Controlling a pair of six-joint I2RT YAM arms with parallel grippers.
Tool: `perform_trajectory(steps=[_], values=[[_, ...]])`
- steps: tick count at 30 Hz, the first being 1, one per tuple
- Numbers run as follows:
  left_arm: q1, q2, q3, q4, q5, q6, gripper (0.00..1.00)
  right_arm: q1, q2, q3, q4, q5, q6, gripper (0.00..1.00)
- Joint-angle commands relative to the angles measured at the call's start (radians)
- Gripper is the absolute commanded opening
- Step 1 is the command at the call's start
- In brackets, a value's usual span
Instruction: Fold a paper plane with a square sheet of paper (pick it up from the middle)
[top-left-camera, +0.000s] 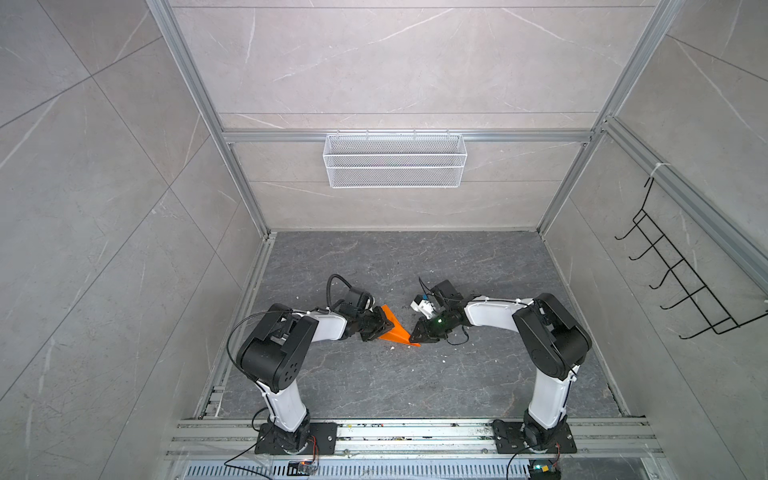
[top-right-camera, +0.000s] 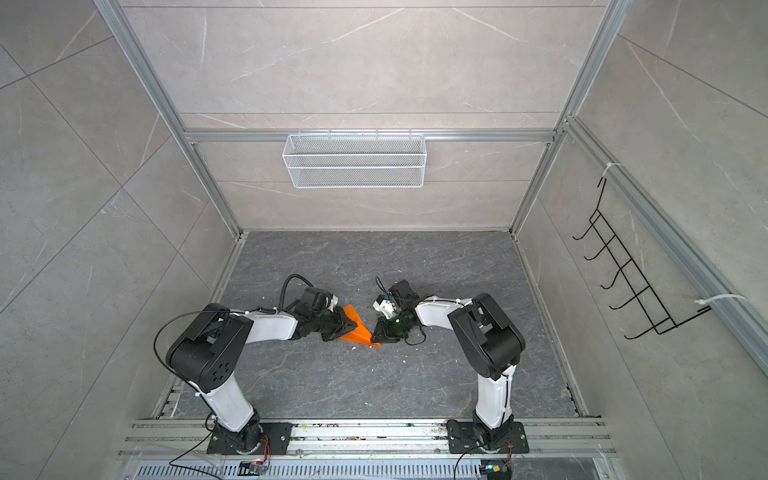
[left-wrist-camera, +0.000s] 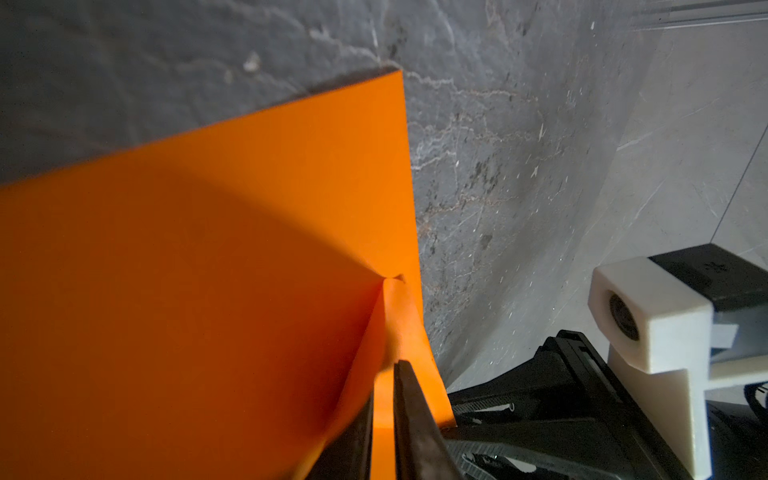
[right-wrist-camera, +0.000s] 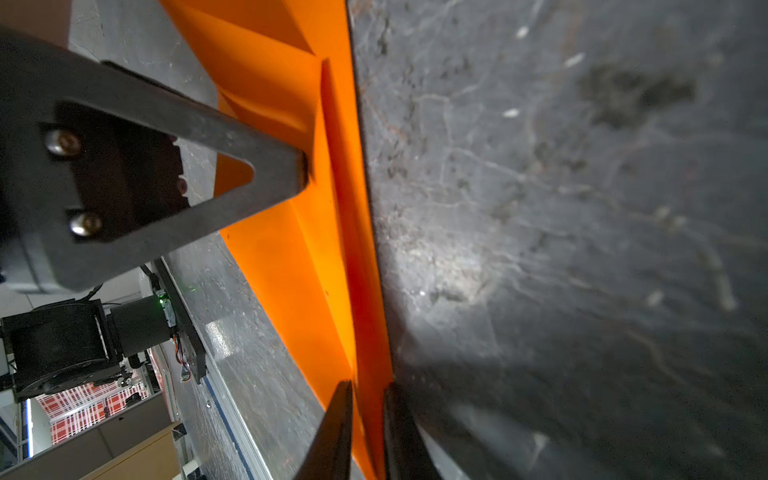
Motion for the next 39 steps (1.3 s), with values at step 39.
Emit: perform_trajectory(steps=[39], values=[[-0.001, 0.018, 0.031, -0.081, 0.111, 0.228, 0.17, 0.015, -0.079, -0.073, 0.009, -0.009, 0.007, 0.21]])
